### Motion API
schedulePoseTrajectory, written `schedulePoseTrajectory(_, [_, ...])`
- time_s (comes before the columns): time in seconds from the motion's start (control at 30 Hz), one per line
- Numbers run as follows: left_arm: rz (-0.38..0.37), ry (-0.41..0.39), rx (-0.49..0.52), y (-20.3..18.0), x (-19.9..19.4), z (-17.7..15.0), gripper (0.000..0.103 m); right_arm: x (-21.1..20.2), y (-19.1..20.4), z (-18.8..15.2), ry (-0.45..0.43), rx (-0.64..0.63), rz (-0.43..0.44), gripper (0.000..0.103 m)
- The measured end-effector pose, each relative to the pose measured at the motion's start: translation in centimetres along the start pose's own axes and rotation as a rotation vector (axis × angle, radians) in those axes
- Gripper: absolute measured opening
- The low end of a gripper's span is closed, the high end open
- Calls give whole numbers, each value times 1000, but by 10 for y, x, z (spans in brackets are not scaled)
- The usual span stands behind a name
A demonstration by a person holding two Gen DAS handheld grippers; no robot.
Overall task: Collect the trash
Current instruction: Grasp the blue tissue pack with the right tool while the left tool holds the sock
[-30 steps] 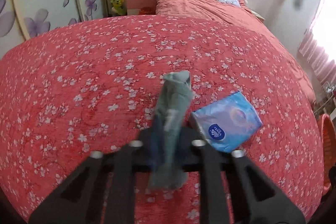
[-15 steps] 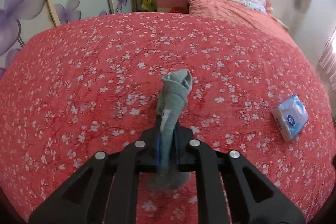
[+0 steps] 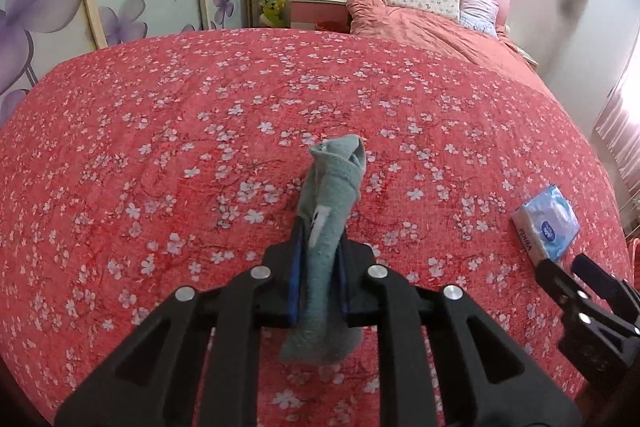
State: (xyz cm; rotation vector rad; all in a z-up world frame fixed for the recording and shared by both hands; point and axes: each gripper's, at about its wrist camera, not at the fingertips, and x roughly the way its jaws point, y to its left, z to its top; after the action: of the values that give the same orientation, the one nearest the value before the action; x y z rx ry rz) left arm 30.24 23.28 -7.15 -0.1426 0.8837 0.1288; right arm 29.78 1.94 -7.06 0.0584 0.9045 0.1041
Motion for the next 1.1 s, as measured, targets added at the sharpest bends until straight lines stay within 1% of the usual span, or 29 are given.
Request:
schedulePoseTrajectory(0.1, [-11,0,-8,7,2,1,16,-1,-5,0,-15,8,-63,70])
schedulePoseTrajectory(0.17, [-20,-1,-16,6,1,2,16,-2,-20,2,-28,48,-124,70])
schedulePoseTrajectory(0.23, [-31,-1,-24,10,2,2,16,-4,-46,3,-37,122,-202,70])
schedulePoseTrajectory(0.3, [-43,-2,-33,14,1,0,16,-6,-60,4,-37,155,-231,69])
schedulePoseTrajectory(0.4, [-48,-2,-37,17,1,0,16,-15,-67,3,-64,147,-203,69])
schedulePoseTrajectory(0.43, [-48,-2,-36,17,1,0,16,-18,-66,4,-73,141,-182,69])
schedulePoseTrajectory(0.5, [-47,-2,-36,17,1,0,16,-20,-59,5,-80,134,-108,69])
schedulePoseTrajectory(0.6, [-44,-2,-35,18,1,0,16,-17,-42,8,-76,93,-55,69])
schedulePoseTrajectory(0.67, [-40,-1,-31,17,1,1,16,-8,-29,14,-70,58,-59,69])
schedulePoseTrajectory(0.7, [-36,-1,-27,17,1,0,17,-7,-31,17,-66,58,-64,69])
schedulePoseTrajectory(0.87, [-26,0,-20,14,0,1,17,13,-29,32,-31,108,-74,69])
schedulePoseTrajectory(0.93, [-28,0,-22,12,0,2,17,19,-28,35,-23,105,-91,69])
schedulePoseTrajectory(1.0, [-33,0,-27,12,1,1,17,24,-25,36,-13,86,-114,67])
schedulePoseTrajectory(1.03, [-36,-1,-29,12,0,1,17,23,-24,37,-17,81,-120,57])
schedulePoseTrajectory(1.1, [-36,0,-29,12,0,2,17,21,-25,36,-18,81,-123,55])
